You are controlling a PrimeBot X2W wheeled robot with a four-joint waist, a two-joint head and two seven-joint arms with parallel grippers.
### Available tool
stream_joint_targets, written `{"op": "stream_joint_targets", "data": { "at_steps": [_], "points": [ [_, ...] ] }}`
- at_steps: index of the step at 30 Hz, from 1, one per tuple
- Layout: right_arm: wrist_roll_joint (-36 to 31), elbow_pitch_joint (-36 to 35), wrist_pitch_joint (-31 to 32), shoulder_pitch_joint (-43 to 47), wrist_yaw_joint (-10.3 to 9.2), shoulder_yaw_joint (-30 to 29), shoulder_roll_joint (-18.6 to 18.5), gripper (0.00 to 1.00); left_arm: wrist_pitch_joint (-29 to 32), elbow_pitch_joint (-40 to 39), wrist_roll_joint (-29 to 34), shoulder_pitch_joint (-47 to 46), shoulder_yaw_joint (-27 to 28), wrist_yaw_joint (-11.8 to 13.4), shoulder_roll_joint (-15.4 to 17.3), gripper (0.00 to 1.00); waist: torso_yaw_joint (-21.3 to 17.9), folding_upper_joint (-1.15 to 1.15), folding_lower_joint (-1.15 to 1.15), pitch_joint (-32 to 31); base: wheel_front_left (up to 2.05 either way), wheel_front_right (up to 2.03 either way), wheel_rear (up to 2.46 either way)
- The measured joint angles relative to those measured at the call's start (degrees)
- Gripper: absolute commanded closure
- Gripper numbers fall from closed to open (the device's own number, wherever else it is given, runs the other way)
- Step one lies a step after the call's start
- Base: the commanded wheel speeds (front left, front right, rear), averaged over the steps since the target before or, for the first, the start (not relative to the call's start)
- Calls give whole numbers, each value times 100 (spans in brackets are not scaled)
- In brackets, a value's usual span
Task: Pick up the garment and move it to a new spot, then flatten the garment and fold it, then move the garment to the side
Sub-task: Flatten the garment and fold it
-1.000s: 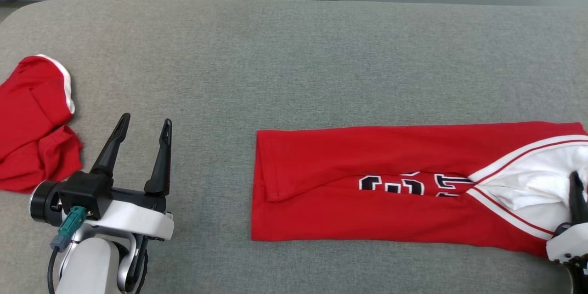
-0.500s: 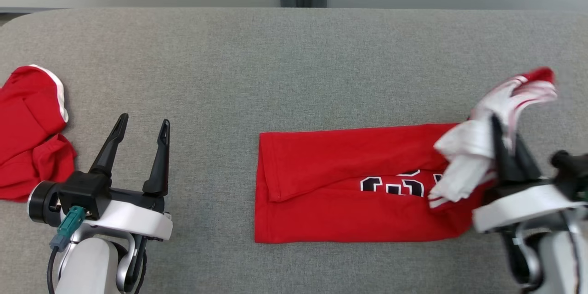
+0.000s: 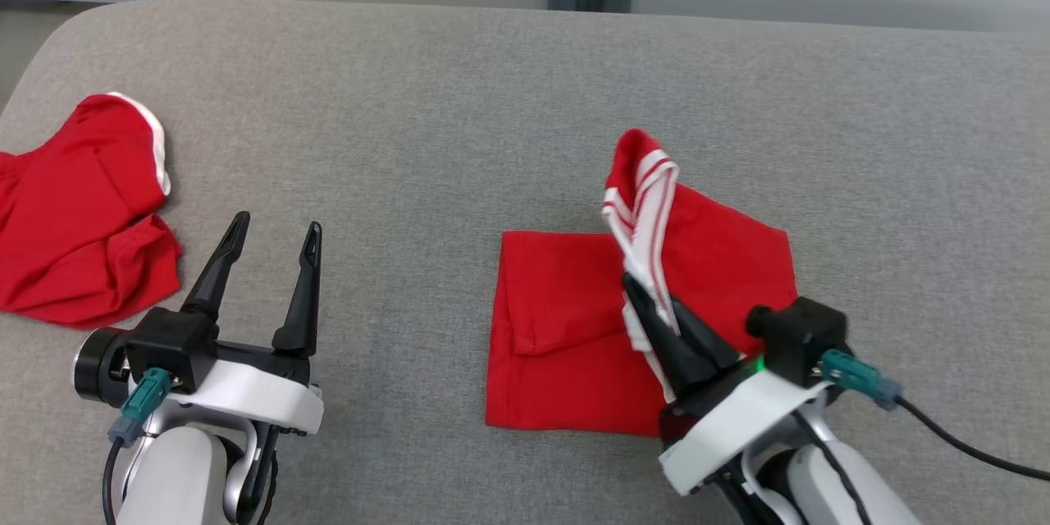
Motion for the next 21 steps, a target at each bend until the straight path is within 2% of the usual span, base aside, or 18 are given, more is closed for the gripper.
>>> {"op": "stream_joint_targets", "data": {
  "at_steps": [12,13,14,15,16,21],
  "points": [
    [840,1562,-549,-768,0,936,5,100,0,88,-8,-135,-5,-31,-59,0,228,0,0,197,0,0,0],
    [961,1638,-613,-814,0,1012,5,87,1,100,-4,-134,-3,-32,-65,0,235,0,0,211,0,0,0],
    [1066,1708,-646,-870,0,1092,3,57,1,101,-2,-136,-3,-32,-66,0,241,0,0,225,0,0,0],
    [1094,1763,-695,-926,0,1190,2,33,0,102,-1,-140,-4,-33,-67,0,243,0,0,240,0,0,0],
    [1178,1813,-745,-987,0,1273,8,0,0,105,0,-149,-3,-35,-68,0,243,0,0,255,0,0,0],
    [1867,1818,-1005,-1170,0,1755,5,0,0,113,8,-230,-3,-57,-63,0,217,0,0,326,0,0,0]
  ]
}}
